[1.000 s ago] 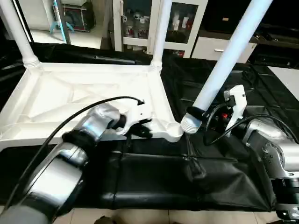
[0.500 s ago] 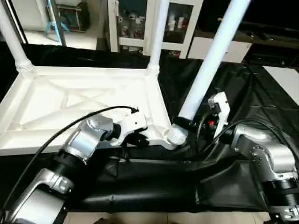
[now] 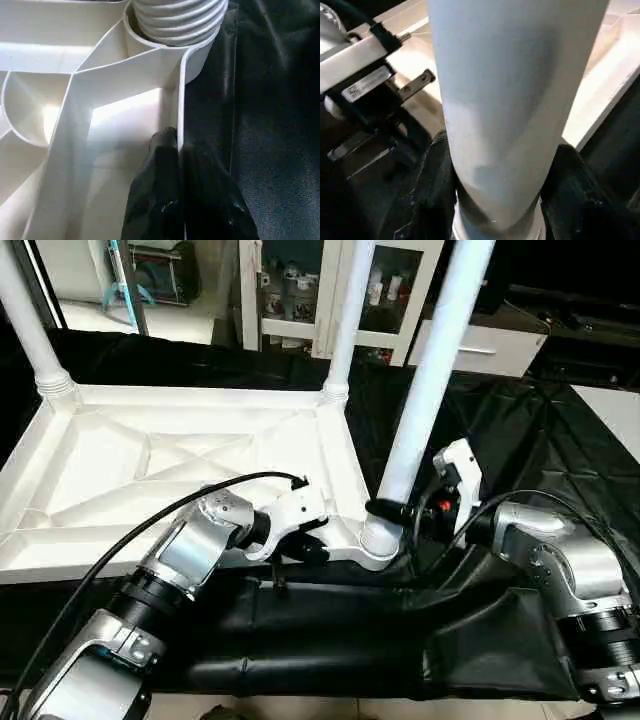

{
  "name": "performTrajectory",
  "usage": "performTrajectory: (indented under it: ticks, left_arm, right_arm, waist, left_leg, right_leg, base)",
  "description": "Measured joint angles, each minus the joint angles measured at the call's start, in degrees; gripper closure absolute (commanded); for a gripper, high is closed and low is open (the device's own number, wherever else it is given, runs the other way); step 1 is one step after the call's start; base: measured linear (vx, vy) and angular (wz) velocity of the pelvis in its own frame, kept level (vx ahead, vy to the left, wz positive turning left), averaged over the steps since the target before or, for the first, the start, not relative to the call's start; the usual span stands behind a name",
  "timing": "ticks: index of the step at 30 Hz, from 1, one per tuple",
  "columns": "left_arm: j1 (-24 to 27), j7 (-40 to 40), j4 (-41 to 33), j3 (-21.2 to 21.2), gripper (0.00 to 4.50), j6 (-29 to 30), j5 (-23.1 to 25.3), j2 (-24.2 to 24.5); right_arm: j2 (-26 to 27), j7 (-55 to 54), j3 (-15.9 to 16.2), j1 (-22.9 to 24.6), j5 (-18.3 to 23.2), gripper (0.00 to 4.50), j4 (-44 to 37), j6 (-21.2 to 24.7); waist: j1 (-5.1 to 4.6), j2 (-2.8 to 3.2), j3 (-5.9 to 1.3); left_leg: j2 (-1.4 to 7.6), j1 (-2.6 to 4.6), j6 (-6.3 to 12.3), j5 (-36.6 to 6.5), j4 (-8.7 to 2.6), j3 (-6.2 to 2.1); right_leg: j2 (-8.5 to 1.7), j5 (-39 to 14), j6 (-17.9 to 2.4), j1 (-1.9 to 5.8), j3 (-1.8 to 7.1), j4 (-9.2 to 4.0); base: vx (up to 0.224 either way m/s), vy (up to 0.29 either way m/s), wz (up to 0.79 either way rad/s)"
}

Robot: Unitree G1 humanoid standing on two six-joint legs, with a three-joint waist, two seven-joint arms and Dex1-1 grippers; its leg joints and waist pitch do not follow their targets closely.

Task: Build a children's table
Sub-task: Insert table leg to table base

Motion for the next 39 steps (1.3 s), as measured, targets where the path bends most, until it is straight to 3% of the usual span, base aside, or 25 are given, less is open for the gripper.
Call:
performTrajectory:
  ticks: [22, 30, 39]
  left_arm:
    - [0.0, -0.04, 0.18, -1.08, 4.5, -1.98, 0.91, 0.6]
    - [0.01, 0.02, 0.29, -1.14, 4.5, -2.17, 0.93, 0.68]
    - [0.01, 0.52, 0.75, -1.2, 4.5, -2.24, 0.91, 0.61]
  right_arm:
    - [-0.08, 3.4, 4.01, -4.75, -3.53, 2.64, 5.99, -2.69]
    - [1.57, 2.85, 1.95, -3.91, -3.02, 2.64, 7.37, -3.22]
    - [4.82, -0.18, -1.68, -0.19, -1.27, 2.64, 8.71, -7.51]
  waist:
    - [-0.13, -0.95, -0.45]
    - [-0.2, -1.07, -0.54]
    - [-0.37, -1.09, -0.56]
  left_leg:
    - [0.01, 0.05, 0.0, 0.0, 0.01, -0.01]
    - [0.01, 0.09, -0.01, 0.0, 0.01, -0.02]
    - [0.01, 0.33, -0.01, -0.01, 0.01, -0.06]
  right_leg:
    - [0.0, 0.0, 0.0, 0.05, -0.02, 0.02]
    - [0.01, 0.0, 0.0, 0.08, -0.03, 0.01]
    - [0.01, 0.0, 0.01, 0.37, -0.04, -0.07]
  base:
    - [0.0, 0.0, 0.0]
    - [0.0, 0.0, 0.0]
    - [0.0, 0.0, 0.0]
